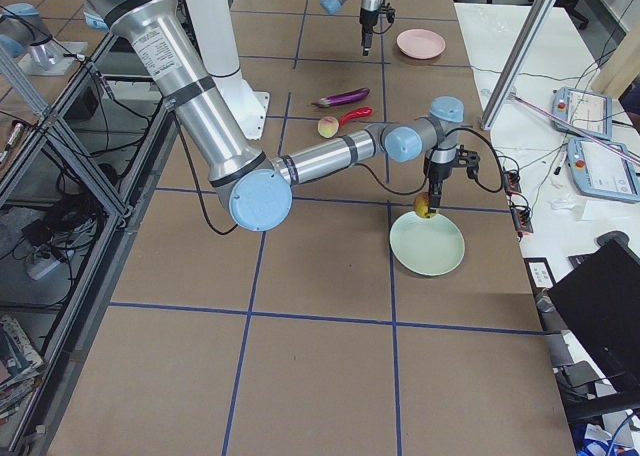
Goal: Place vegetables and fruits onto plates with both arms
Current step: 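Carry the pomegranate onto the green plate while the left gripper reaches the eggplant, then grasp the purple eggplant with the left gripper and lift it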
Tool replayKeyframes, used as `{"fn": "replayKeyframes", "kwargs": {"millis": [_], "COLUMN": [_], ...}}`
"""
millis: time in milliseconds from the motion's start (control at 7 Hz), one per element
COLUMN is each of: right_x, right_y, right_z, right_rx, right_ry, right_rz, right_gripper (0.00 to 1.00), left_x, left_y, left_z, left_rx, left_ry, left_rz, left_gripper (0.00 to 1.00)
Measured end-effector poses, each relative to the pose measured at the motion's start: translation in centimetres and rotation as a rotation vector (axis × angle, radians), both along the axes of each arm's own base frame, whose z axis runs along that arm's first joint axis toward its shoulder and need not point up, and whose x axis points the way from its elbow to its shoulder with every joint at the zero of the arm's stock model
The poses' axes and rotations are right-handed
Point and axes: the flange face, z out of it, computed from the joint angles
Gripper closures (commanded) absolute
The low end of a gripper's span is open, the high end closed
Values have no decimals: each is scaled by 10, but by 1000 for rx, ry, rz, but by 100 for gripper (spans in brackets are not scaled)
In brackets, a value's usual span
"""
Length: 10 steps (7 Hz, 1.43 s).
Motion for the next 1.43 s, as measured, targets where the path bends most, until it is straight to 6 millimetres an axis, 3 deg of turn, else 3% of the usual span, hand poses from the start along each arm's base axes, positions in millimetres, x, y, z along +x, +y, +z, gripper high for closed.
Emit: {"fn": "replayKeyframes", "kwargs": {"millis": [143,286,429,571,714,857,1000,1143,1286,1429], "right_x": [11,22,32,36,37,37,38,37,35,27], "right_y": [-9,-11,-11,-11,-10,-9,-6,2,16,37], "right_z": [35,54,64,64,53,40,25,9,-9,-29], "right_rx": [0,-6,-8,2,24,47,67,79,80,74], "right_ry": [6,12,15,12,1,-14,-35,-75,-138,-199], "right_rz": [13,25,36,40,39,39,39,30,15,11], "right_gripper": [96,1,0,0,0,0,0,0,0,0], "left_x": [39,76,104,125,141,150,156,163,166,162], "left_y": [18,40,54,54,49,47,46,44,42,37], "left_z": [-20,-35,-49,-60,-67,-68,-68,-69,-70,-72], "left_rx": [-38,-65,-78,-86,-92,-94,-94,-93,-90,-86], "left_ry": [-14,-28,-35,-39,-47,-54,-60,-64,-65,-62], "left_rz": [-56,-109,-148,-168,-174,-174,-172,-172,-174,-182], "left_gripper": [0,0,0,0,2,12,36,84,100,100]}}
